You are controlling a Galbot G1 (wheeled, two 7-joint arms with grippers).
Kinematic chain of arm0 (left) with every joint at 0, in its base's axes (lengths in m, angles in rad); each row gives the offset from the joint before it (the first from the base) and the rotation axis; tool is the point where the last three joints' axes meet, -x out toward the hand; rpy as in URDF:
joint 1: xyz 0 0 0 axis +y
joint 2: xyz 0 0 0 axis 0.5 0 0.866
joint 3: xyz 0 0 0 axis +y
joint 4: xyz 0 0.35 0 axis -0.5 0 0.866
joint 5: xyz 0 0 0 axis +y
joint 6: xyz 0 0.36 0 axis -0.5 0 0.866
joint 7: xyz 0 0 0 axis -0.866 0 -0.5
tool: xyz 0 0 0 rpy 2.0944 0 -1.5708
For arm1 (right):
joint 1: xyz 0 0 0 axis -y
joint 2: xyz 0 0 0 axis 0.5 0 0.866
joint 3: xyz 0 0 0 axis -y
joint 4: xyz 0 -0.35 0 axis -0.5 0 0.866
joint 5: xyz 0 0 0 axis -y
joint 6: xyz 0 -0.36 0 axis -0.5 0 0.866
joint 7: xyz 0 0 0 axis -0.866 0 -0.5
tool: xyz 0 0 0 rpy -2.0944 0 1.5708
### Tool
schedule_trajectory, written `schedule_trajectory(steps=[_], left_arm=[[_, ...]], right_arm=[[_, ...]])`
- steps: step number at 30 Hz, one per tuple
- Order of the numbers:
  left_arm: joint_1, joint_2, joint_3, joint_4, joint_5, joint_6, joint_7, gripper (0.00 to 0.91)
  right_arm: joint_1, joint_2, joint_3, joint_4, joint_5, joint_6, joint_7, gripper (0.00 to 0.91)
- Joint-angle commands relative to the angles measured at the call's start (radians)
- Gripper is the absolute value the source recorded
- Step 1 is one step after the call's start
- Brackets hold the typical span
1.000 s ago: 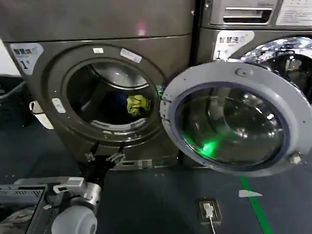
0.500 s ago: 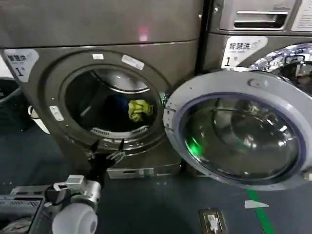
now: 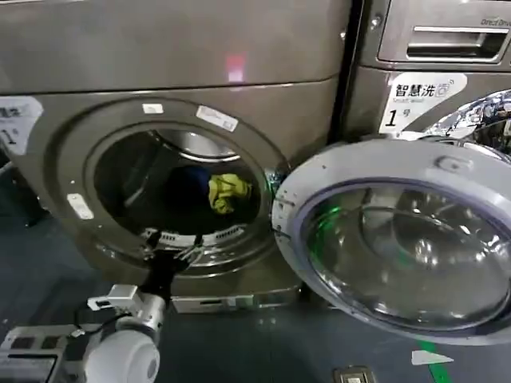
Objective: Grasp the clothes from the dryer.
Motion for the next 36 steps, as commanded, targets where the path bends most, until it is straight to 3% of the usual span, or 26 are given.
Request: schedule_trajectory(steps=[1, 25, 30, 36], left_arm=[[0.003, 0.000, 0.000, -0.002, 0.000, 0.000, 0.000, 0.907], [-0.026, -0.004, 0.003, 0.017, -0.002, -0.002, 0.003, 0.907], [-0.134, 0.006, 0.003, 0.100, -0.017, -0.010, 0.003, 0.907], [-0.358, 0.014, 0.019, 0.363, -0.030, -0.048, 0.011, 0.907]], right_arm=[[0.001, 0.000, -0.001, 0.002, 0.001, 0.001, 0.000, 0.907], [-0.004, 0.004, 0.004, 0.011, -0.001, -0.009, 0.004, 0.907], [-0.023, 0.005, 0.016, 0.015, -0.018, -0.010, 0.009, 0.907], [-0.033, 0.008, 0.026, 0.017, -0.024, 0.013, 0.006, 0.907]])
